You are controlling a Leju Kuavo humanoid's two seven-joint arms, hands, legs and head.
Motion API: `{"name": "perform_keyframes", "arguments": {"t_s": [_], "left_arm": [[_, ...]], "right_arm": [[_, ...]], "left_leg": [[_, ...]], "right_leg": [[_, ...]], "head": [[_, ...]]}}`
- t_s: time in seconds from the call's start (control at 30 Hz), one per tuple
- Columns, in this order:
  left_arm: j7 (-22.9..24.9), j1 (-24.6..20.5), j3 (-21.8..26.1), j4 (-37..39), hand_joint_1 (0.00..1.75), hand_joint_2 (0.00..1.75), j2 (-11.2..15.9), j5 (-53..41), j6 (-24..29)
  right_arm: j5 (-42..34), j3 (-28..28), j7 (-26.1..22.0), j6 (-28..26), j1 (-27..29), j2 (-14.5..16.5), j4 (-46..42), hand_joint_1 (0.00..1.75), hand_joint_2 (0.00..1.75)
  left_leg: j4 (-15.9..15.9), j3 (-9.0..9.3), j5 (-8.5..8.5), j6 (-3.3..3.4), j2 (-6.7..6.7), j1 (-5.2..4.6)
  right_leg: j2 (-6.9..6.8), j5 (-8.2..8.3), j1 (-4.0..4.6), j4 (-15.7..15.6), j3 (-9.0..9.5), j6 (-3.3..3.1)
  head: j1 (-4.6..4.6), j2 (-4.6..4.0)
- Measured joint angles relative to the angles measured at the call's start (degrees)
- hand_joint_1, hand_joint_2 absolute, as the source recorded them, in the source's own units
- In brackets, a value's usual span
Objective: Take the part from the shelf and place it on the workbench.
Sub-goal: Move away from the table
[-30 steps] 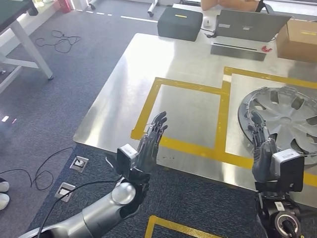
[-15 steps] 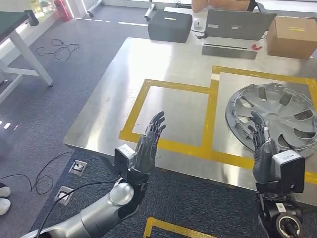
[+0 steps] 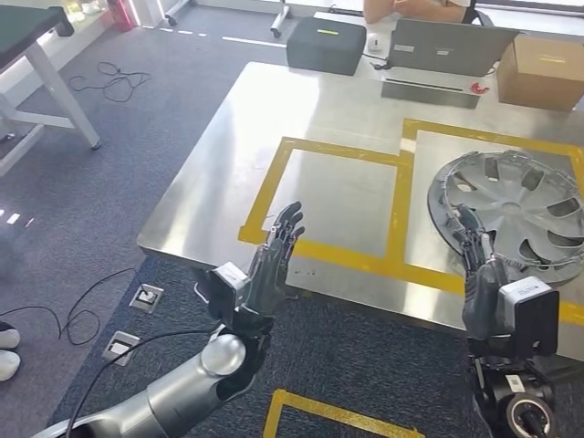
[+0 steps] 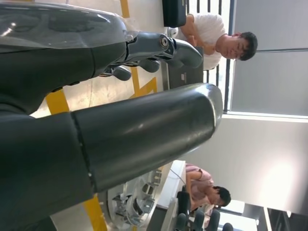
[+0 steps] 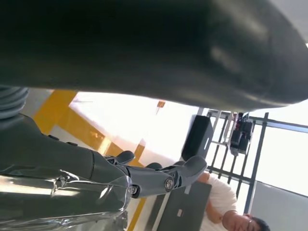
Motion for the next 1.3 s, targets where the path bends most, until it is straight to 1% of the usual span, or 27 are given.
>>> {"name": "perform_keyframes", "arguments": {"t_s": [0.03,0.07,0.1,0.13,0.2,0.27,0.3,0.37,0.43,0.53,0.57,0.6,0.67,0.7,0.77,0.8,0.87,0.9,0.93,0.97,1.03,1.07,1.1,1.17,1.2,1.23,1.3], "left_arm": [[0.0,0.01,0.0,0.0,0.0,0.0,-0.01,0.04,0.01],[0.0,0.02,0.0,0.0,0.0,0.0,-0.01,0.09,0.03],[0.0,0.03,0.0,0.0,0.0,0.0,0.0,0.17,0.05],[0.0,0.04,0.0,0.0,0.0,0.0,0.0,0.24,0.09],[-0.01,0.04,0.0,-0.01,0.0,0.0,0.01,0.33,0.14],[-0.03,-0.02,0.0,-0.06,0.0,0.0,0.01,0.34,0.16],[-0.04,-0.05,0.0,-0.09,0.0,0.0,0.01,0.34,0.16],[-0.07,-0.06,0.0,-0.13,0.0,0.0,0.03,0.36,0.16],[-0.07,-0.07,0.0,-0.13,0.0,0.0,0.07,0.4,0.16],[-0.08,-0.07,-0.01,-0.13,0.0,0.0,0.14,0.51,0.16],[-0.09,-0.05,-0.02,-0.13,0.0,0.0,0.16,0.55,0.16],[-0.09,-0.03,-0.02,-0.13,0.0,0.0,0.19,0.59,0.16],[-0.09,-0.01,-0.02,-0.13,0.0,0.0,0.24,0.67,0.16],[-0.09,-0.03,-0.02,-0.15,0.0,0.0,0.25,0.69,0.16],[-0.11,-0.14,-0.02,-0.33,0.0,0.0,0.23,0.68,0.17],[-0.14,-0.21,-0.02,-0.43,0.0,0.0,0.22,0.67,0.17],[-0.19,-0.26,-0.02,-0.52,0.0,0.0,0.2,0.68,0.18],[-0.2,-0.27,-0.02,-0.52,0.0,0.0,0.19,0.69,0.18],[-0.2,-0.28,-0.02,-0.52,0.0,0.0,0.16,0.72,0.19],[-0.2,-0.29,-0.02,-0.52,0.0,0.0,0.13,0.73,0.19],[-0.2,-0.27,-0.02,-0.52,0.0,0.0,0.05,0.75,0.19],[-0.2,-0.24,-0.02,-0.52,0.0,0.0,0.03,0.76,0.19],[-0.2,-0.22,-0.02,-0.52,0.0,0.0,0.02,0.76,0.19],[-0.19,-0.2,-0.04,-0.52,0.0,0.0,0.03,0.76,0.24],[-0.19,-0.21,-0.05,-0.53,0.0,0.0,0.03,0.76,0.28],[-0.18,-0.22,-0.06,-0.56,0.0,0.0,0.04,0.76,0.33],[-0.17,-0.25,-0.07,-0.66,0.0,0.0,0.04,0.74,0.41]], "right_arm": [[0.0,0.01,0.0,-0.03,0.05,0.0,0.0,0.0,0.0],[0.0,0.02,0.0,-0.09,0.12,0.0,0.0,0.0,0.0],[0.0,0.02,0.0,-0.14,0.19,0.0,0.0,0.0,0.0],[0.0,0.01,0.0,-0.19,0.24,-0.01,0.0,0.0,0.0],[0.0,-0.02,0.0,-0.23,0.28,-0.01,-0.02,0.0,0.0],[0.0,-0.03,-0.01,-0.23,0.31,0.0,-0.15,0.0,0.0],[0.0,-0.03,-0.02,-0.23,0.32,0.0,-0.22,0.0,0.0],[0.0,0.0,-0.03,-0.23,0.39,0.0,-0.32,0.0,0.0],[-0.01,-0.01,-0.01,-0.24,0.38,-0.01,-0.34,0.0,0.0],[-0.01,-0.02,-0.01,-0.31,0.38,-0.02,-0.39,0.0,0.0],[0.0,0.02,0.0,-0.32,0.42,-0.02,-0.4,0.0,0.0],[0.0,0.05,0.01,-0.31,0.46,-0.02,-0.42,0.0,0.0],[0.0,0.07,0.04,-0.37,0.51,-0.02,-0.43,0.0,0.0],[0.01,0.07,0.05,-0.39,0.52,-0.02,-0.46,0.0,0.0],[0.03,0.05,0.07,-0.4,0.55,-0.02,-0.65,0.0,0.0],[0.04,0.05,0.07,-0.41,0.57,-0.02,-0.75,0.0,0.0],[0.04,0.05,0.11,-0.44,0.62,-0.02,-0.86,0.0,0.0],[0.05,0.04,0.14,-0.47,0.64,-0.03,-0.87,0.0,0.0],[0.05,0.02,0.18,-0.51,0.67,-0.05,-0.89,0.0,0.0],[0.06,-0.02,0.21,-0.54,0.7,-0.07,-0.9,0.0,0.0],[0.07,-0.04,0.29,-0.59,0.77,-0.09,-0.92,0.0,0.0],[0.08,-0.04,0.33,-0.62,0.84,-0.09,-0.92,0.0,0.0],[0.1,-0.03,0.37,-0.67,0.91,-0.1,-0.92,0.0,0.0],[0.15,-0.04,0.43,-0.77,0.99,-0.13,-0.92,0.0,0.0],[0.19,-0.04,0.44,-0.8,1.0,-0.13,-0.92,0.0,0.0],[0.22,-0.04,0.46,-0.8,0.98,-0.13,-0.94,0.0,0.0],[0.33,-0.05,0.46,-0.8,0.95,-0.13,-1.14,0.0,0.0]], "left_leg": [[0.02,-0.49,0.39,0.08,0.06,-0.01],[0.04,-1.02,0.79,0.05,0.1,-0.02],[0.07,-1.56,1.2,-0.03,0.11,-0.02],[0.12,-2.09,1.6,-0.15,0.1,-0.01],[0.31,-2.92,2.25,-0.54,0.07,-0.05],[0.59,-3.5,2.93,-1.13,0.06,-0.24],[0.66,-3.76,3.37,-1.45,0.07,-0.32],[0.78,-4.22,4.01,-2.09,0.03,-0.34],[2.76,-5.49,1.79,-2.67,-0.07,-0.23],[13.49,-9.33,-6.37,-3.27,-0.13,0.05],[17.04,-10.17,-7.75,-3.36,-0.13,0.1],[18.94,-10.17,-7.63,-3.36,-0.13,0.11],[16.48,-7.09,-4.59,-3.11,-0.13,0.11],[12.62,-4.14,-3.23,-2.86,-0.14,0.09],[4.15,1.55,-2.86,-2.32,-0.15,-0.14],[1.54,3.13,-3.16,-2.06,-0.17,-0.29],[0.2,3.38,-2.9,-1.37,-0.17,-0.46],[0.04,3.04,-2.36,-0.93,-0.05,-0.4],[-0.1,2.56,-1.77,-0.45,0.08,-0.29],[-0.27,1.95,-1.09,0.01,0.21,-0.15],[-0.32,0.36,0.23,0.45,0.35,-0.11],[-0.29,-0.51,0.89,0.51,0.38,-0.14],[-0.24,-1.42,1.54,0.47,0.39,-0.16],[0.0,-3.37,2.83,0.25,0.38,-0.17],[0.23,-4.29,3.43,0.05,0.36,-0.17],[0.51,-5.12,3.94,-0.2,0.33,-0.26],[0.86,-6.06,5.03,-0.81,0.35,-0.37]], "right_leg": [[-0.01,-2.25,-0.03,4.13,-1.0,0.2],[-0.02,-3.34,-0.05,7.1,-1.4,0.38],[-0.02,-3.14,-0.08,8.12,-0.91,0.49],[-0.03,-1.92,-0.13,6.88,0.63,0.54],[0.0,0.94,-0.27,-0.95,6.15,0.47],[0.18,1.68,-0.17,-8.5,10.95,0.21],[0.28,1.48,-0.04,-10.25,11.92,0.0],[0.24,1.97,0.02,-10.87,11.69,-0.76],[0.01,3.0,-0.15,-11.07,10.69,-1.78],[-0.23,4.91,-0.05,-11.05,8.2,-2.77],[-0.26,5.54,0.01,-10.93,7.3,-2.84],[-0.28,6.1,0.05,-10.79,6.42,-2.82],[-0.3,7.14,0.08,-10.46,4.75,-2.68],[-0.28,7.6,0.08,-10.3,4.12,-2.56],[-0.25,8.47,0.21,-10.04,3.24,-2.12],[-0.26,8.92,0.22,-10.03,3.04,-1.83],[-0.28,9.93,0.22,-10.23,2.81,-1.1],[-0.26,9.79,0.14,-10.06,2.56,-0.79],[-0.23,8.54,0.11,-9.03,1.97,-0.53],[-0.2,6.15,0.08,-6.79,1.08,-0.32],[-0.21,-0.32,-0.02,0.95,-1.05,0.0],[-0.21,-2.27,-0.05,4.81,-1.64,0.19],[-0.21,-2.66,-0.09,7.43,-1.61,0.35],[-0.22,0.21,-0.23,7.1,0.94,0.53],[-0.21,1.82,-0.34,4.09,3.6,0.54],[-0.2,2.29,-0.34,-0.39,6.93,0.48],[-0.08,1.14,-0.15,-8.42,12.16,-0.09]], "head": [[0.14,0.0],[0.18,0.0],[0.2,0.0],[0.22,0.0],[0.25,0.0],[0.2,0.0],[0.2,0.0],[0.18,0.0],[0.12,0.0],[-0.32,0.0],[-0.39,0.0],[-0.45,0.0],[-0.55,0.0],[-0.64,0.0],[-0.81,0.0],[-0.84,0.0],[-0.8,0.0],[-0.73,0.0],[-0.59,0.0],[-0.34,0.0],[0.06,0.0],[0.16,0.0],[0.2,0.0],[0.26,0.0],[0.28,0.0],[0.32,0.0],[0.21,0.0]]}}
